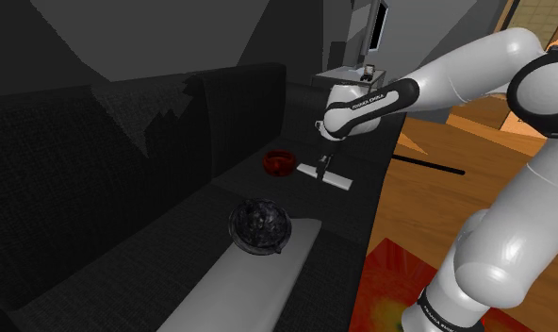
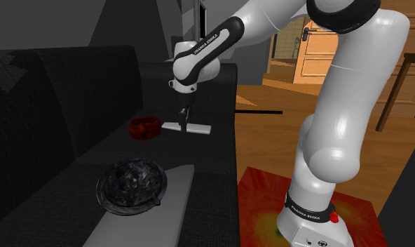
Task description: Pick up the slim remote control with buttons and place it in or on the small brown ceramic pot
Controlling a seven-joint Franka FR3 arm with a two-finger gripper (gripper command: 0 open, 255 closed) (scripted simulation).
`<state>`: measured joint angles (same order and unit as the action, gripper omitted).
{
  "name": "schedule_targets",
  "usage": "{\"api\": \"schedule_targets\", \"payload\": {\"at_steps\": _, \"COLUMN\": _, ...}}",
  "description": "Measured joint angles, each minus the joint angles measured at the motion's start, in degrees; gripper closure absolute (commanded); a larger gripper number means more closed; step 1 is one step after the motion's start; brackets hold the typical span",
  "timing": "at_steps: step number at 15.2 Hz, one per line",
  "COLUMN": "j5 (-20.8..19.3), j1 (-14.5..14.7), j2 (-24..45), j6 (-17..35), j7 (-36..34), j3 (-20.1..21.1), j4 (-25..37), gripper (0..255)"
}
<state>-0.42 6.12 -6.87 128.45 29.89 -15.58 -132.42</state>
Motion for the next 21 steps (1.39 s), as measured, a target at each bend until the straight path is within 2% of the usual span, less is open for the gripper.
{"api": "schedule_targets", "payload": {"at_steps": 21, "j5": -1.36, "j1": -0.03, "j2": -5.49, "j6": -16.32, "j7": -1.31, "j3": 0.78, "j4": 11.01, "gripper": 255}}
